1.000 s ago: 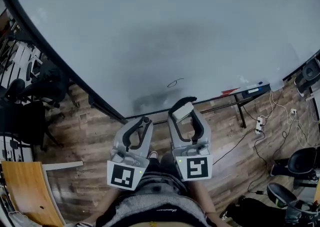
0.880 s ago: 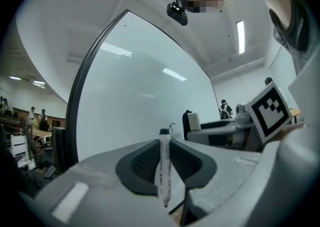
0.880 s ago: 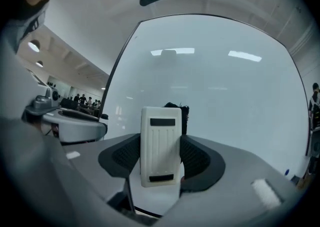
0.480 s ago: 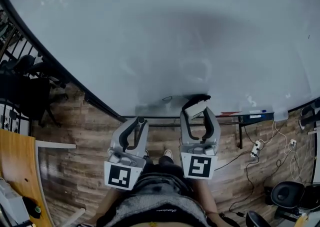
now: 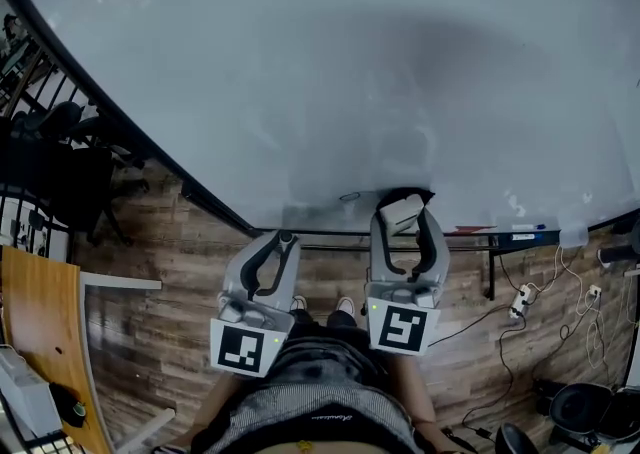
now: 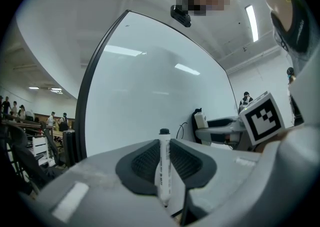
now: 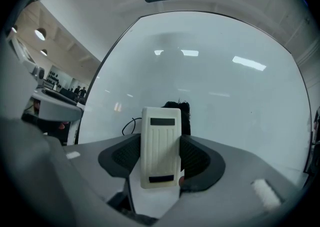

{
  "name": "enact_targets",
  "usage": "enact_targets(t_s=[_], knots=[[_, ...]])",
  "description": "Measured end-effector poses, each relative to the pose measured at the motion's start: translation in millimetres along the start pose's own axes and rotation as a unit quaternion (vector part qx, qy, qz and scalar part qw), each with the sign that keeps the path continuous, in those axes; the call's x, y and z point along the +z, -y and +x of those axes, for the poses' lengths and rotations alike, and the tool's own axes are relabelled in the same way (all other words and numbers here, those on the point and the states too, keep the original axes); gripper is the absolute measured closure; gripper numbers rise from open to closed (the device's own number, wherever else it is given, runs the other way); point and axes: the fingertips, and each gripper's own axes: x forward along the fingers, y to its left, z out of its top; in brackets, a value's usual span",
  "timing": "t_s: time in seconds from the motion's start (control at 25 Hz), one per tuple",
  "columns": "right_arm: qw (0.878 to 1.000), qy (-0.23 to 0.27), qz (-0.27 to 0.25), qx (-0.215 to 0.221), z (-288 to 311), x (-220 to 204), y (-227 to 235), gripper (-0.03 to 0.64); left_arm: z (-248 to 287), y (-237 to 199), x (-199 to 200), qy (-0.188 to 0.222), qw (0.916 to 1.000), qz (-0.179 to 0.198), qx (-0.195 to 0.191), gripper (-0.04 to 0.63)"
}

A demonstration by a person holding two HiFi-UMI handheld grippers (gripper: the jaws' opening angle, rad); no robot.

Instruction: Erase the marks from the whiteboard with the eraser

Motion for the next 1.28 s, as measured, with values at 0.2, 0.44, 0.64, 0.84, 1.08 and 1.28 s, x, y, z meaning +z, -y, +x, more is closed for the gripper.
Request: enact_targets(t_s=[0.2, 0.44, 0.64, 0.84, 1.08, 1.28], knots=[[1.0, -0.003, 0.011, -0.003, 2, 1, -3, 0.37, 1, -5, -4, -0.007, 0.9999, -0.003, -0.007, 0.52], [1.0, 0.001, 0.009, 0.014, 6, 8, -23, 0.37, -1, -10, -4, -0.005, 0.9999, -0.008, -0.014, 0.52], [1.0, 0.001, 0.009, 0.021, 9, 10, -38, 0.37, -7, -20, -8, -0.005, 0.9998, -0.013, -0.013, 0.52], [1.0, 0.009, 0.011, 0.028, 12, 16, -52, 0.37, -13, -32, -13, -0.013, 0.9998, -0.014, -0.008, 0.52], [0.998, 0.02, 0.017, 0.05, 18, 24, -81, 0.37, -20, -48, -16, -0.015, 0.9998, -0.016, -0.003, 0.52], [0.996, 0.017, 0.013, 0.09, 26, 28, -116, 0.37, -26, -63, -17, -0.012, 0.9998, -0.014, -0.001, 0.52]])
